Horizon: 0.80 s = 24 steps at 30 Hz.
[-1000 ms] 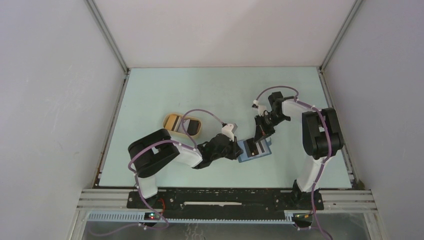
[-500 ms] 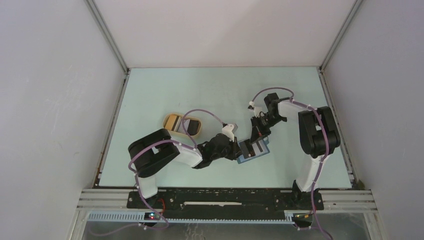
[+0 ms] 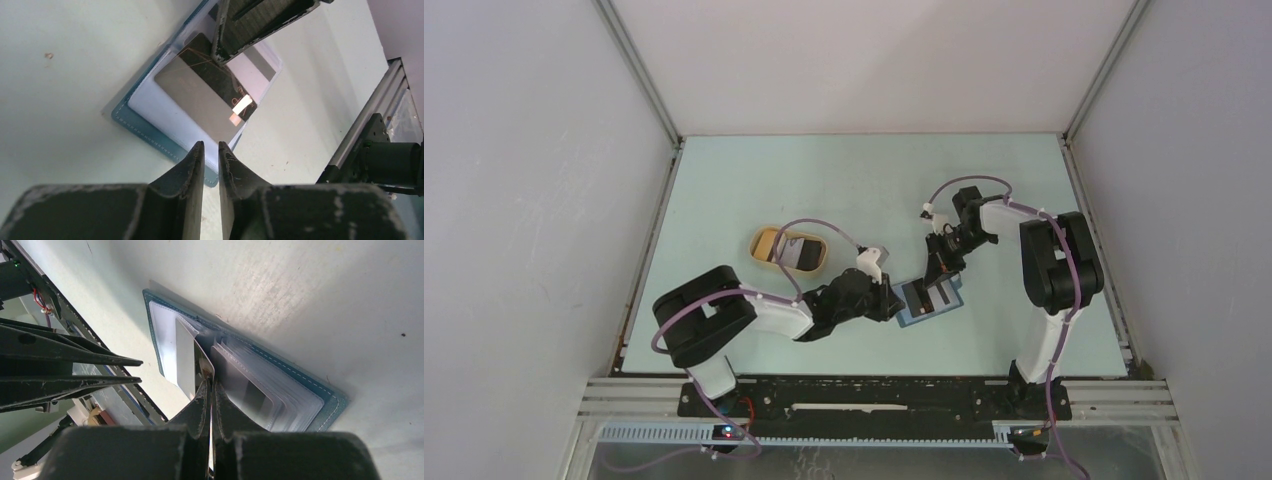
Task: Put the credit cards into the card holder
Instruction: Insert the credit card into the card holder.
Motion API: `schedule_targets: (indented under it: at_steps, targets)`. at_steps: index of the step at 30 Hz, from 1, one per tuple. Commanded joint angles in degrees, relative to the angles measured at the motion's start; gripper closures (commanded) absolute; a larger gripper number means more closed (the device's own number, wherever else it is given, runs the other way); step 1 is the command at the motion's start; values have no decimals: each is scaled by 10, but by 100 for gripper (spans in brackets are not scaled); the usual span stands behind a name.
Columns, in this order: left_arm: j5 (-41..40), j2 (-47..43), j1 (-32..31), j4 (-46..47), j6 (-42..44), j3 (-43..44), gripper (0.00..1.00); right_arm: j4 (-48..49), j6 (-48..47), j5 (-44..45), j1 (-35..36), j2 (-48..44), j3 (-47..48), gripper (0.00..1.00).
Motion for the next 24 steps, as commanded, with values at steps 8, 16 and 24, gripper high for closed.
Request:
schedule_targets:
  at_steps: [8, 16, 24]
  targets:
    - [-55, -3, 3, -76, -40, 1, 94, 15, 6, 3, 3, 9, -3, 100]
    - [-30, 37, 3, -80, -36, 24, 96, 20, 11, -5, 17, 14, -3, 100]
    - [-25, 43, 3, -79, -33, 29, 97, 19, 12, -18, 33, 24, 0, 100]
